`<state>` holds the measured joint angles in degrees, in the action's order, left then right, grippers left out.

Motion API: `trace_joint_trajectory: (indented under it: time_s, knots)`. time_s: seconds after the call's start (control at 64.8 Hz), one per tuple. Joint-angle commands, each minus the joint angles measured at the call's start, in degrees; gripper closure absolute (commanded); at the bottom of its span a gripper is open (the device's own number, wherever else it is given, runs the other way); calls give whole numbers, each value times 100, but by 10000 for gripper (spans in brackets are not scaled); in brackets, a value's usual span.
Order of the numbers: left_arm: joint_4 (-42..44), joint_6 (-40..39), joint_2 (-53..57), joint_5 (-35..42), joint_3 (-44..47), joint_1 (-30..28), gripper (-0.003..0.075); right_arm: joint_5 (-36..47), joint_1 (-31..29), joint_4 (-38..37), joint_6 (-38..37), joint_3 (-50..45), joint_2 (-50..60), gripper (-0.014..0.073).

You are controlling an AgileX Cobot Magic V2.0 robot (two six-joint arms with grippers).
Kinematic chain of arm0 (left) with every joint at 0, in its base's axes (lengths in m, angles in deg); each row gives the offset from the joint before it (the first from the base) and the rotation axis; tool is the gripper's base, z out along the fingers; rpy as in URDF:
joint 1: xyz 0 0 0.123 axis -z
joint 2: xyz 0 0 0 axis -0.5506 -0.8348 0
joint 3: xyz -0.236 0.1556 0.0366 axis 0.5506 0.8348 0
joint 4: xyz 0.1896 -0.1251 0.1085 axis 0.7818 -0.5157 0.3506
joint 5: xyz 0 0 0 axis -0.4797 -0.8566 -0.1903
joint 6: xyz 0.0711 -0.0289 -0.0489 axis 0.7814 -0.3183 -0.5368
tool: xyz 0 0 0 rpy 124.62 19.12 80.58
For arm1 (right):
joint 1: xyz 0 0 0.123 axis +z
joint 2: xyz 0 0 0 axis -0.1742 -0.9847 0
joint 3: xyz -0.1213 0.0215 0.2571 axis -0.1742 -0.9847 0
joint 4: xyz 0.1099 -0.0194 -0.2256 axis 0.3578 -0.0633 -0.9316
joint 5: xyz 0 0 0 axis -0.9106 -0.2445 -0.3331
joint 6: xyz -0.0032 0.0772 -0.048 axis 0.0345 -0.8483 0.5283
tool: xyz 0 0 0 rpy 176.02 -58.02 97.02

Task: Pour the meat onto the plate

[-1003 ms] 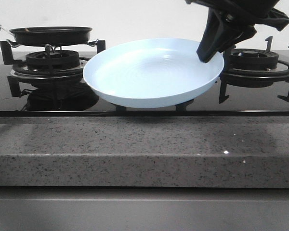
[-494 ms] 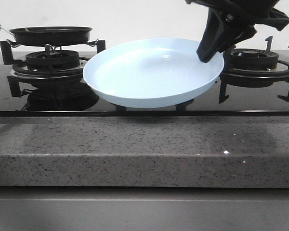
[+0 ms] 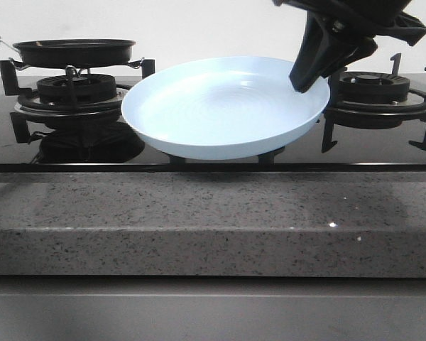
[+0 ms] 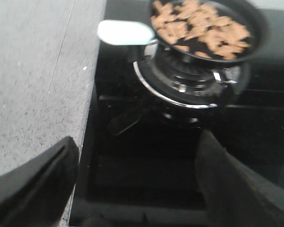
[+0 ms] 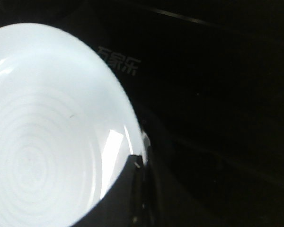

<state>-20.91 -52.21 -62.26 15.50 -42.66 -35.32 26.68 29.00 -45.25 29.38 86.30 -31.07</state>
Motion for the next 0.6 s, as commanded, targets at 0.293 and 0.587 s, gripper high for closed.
trace_joint_trajectory:
  time_s: [0.293,0.587]
  knots:
    - [-3138,1621,-1401,32,-1107,-993,127,231,0,133,38,132,267,662]
    - [-4257,1749,-2328,134,-1639,-1067,132,231,0,133,38,132,267,662]
